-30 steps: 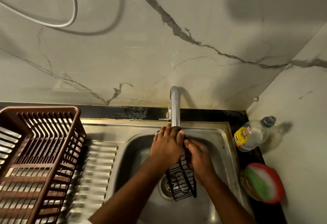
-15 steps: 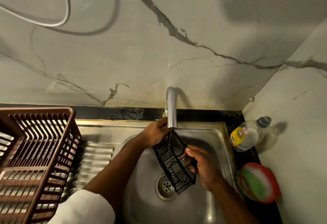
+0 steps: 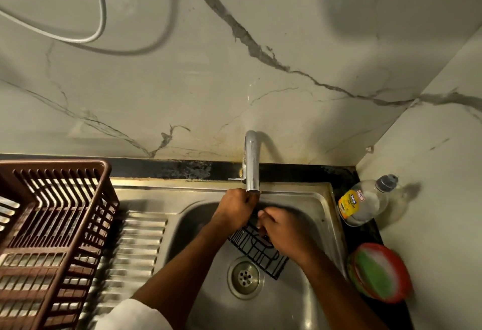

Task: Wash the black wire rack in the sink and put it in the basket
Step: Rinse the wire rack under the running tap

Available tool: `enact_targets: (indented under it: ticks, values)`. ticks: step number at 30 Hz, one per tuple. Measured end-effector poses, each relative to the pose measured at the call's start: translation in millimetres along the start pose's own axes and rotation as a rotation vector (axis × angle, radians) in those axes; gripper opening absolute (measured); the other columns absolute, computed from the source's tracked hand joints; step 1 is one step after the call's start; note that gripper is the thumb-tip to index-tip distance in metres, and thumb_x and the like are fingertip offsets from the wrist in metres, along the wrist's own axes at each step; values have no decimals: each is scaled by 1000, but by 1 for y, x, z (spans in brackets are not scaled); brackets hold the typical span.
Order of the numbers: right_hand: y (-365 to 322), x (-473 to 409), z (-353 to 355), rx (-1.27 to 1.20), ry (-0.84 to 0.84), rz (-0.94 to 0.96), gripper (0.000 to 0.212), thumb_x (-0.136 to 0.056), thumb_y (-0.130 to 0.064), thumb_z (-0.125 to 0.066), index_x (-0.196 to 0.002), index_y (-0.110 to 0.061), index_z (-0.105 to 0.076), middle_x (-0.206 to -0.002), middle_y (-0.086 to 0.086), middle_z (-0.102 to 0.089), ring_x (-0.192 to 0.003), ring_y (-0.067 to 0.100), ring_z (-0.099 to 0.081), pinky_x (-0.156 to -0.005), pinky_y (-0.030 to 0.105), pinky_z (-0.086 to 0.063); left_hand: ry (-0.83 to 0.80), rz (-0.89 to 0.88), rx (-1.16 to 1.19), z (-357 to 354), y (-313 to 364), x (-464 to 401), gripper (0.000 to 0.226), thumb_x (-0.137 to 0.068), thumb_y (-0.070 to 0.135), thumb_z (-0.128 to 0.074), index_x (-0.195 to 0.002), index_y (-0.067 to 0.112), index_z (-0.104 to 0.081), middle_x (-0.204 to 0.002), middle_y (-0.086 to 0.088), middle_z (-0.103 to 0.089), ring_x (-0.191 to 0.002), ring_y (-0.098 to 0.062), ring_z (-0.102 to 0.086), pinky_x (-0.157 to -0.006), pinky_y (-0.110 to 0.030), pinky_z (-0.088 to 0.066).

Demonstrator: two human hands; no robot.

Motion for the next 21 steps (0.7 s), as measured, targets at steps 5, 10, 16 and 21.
enact_targets:
  ticks: [5, 10, 16, 21]
  values:
    - [-12, -19, 1, 113, 6, -44, 32, -105, -43, -40, -98, -29, -68, -85, -8, -69, -79, 9, -65, -77, 31, -54, 0, 1, 14, 2, 1, -2, 44, -106, 43, -46, -73, 19, -63, -71, -4, -66, -61, -14, -62, -62, -29, -55]
    - [-22, -30, -10, -58, -109, -111, 33, -105, -43, -41, -95, -26, -67, -83, -3, -72, -77, 13, -68, -75, 32, -55, 16, 50, 44, 14, -7, 2, 40, -107, 30, -46, -74, 17, -64, -68, 0, -63, -64, -16, -62, -62, -31, -54]
    - [-42, -34, -11, -123, -128, -85, 39, -106, -49, -36, -104, -28, -69, -75, -4, -71, -66, 7, -65, -61, 26, -45, 77, 79, 86, 29, -17, 10, 47, -108, 41, -40, -72, 20, -63, -66, 1, -61, -58, -9, -54, -53, -20, -38]
    - [-42, -35, -13, -269, -145, -118, 35, -106, -48, -37, -99, -28, -66, -81, 0, -73, -67, 11, -65, -66, 30, -51, 74, 108, 111, 33, -23, 10, 55, -107, 49, -38, -84, 11, -70, -74, -8, -68, -64, -16, -61, -58, -26, -45]
Point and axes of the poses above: each hand's wrist, its own x-axis away from the middle knuckle, its own z-axis out of the back of the hand, y = z × x, the point moved 3 cm from there along -x, towards the middle knuckle
